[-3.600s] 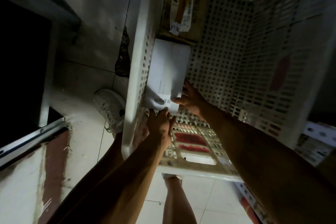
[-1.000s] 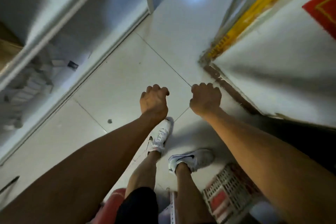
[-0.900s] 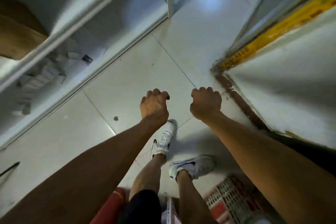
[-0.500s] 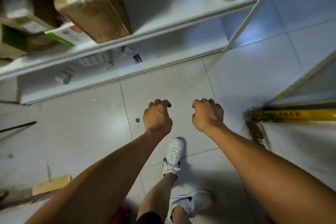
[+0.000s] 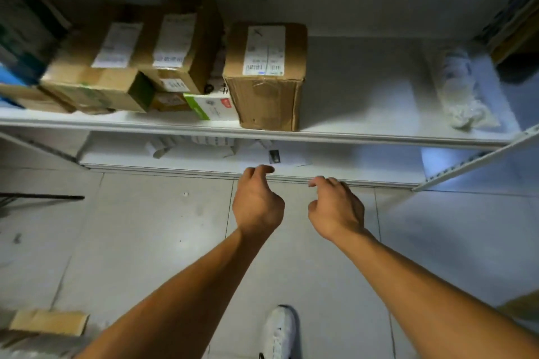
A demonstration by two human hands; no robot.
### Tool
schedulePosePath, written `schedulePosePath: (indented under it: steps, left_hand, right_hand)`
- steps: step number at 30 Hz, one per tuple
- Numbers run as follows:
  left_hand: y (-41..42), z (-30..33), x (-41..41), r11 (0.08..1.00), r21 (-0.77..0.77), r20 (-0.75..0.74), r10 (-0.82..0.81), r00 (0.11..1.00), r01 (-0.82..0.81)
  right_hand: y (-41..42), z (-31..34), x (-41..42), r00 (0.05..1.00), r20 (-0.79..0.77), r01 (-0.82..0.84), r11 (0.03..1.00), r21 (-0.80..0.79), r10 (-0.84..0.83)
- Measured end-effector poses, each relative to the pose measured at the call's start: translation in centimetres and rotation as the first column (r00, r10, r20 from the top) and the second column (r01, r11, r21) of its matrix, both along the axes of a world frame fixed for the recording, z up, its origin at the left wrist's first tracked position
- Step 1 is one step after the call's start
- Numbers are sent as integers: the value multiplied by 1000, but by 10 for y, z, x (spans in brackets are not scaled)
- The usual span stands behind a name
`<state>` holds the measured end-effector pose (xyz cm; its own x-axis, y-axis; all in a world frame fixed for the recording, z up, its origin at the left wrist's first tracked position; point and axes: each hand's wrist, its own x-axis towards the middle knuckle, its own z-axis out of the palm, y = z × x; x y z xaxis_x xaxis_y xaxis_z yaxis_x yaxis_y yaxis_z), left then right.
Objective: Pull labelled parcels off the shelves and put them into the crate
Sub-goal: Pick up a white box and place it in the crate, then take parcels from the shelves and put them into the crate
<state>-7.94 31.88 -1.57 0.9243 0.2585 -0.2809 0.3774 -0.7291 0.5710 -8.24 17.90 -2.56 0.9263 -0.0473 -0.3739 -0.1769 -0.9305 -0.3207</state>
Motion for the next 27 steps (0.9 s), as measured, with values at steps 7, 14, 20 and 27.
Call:
schedulePosePath:
  steps: [7, 14, 20, 27]
  left_hand:
    - [27, 20, 75, 912, -372, 211, 262, 942, -171]
    - [51, 52, 131, 888, -458, 330, 194, 924, -23]
    - [64, 54, 111, 756, -632, -4, 217, 976, -170]
    - [63, 45, 79, 589, -695, -419, 132, 898, -411]
  right_hand:
    - [11, 21, 81, 994, 104, 4, 954, 300, -37]
    - [27, 54, 136, 940, -77, 238, 476, 847, -333]
    - [14, 54, 106, 882, -146, 346, 406, 846, -448]
    - [0, 33, 67, 683, -600, 697, 129, 705, -417]
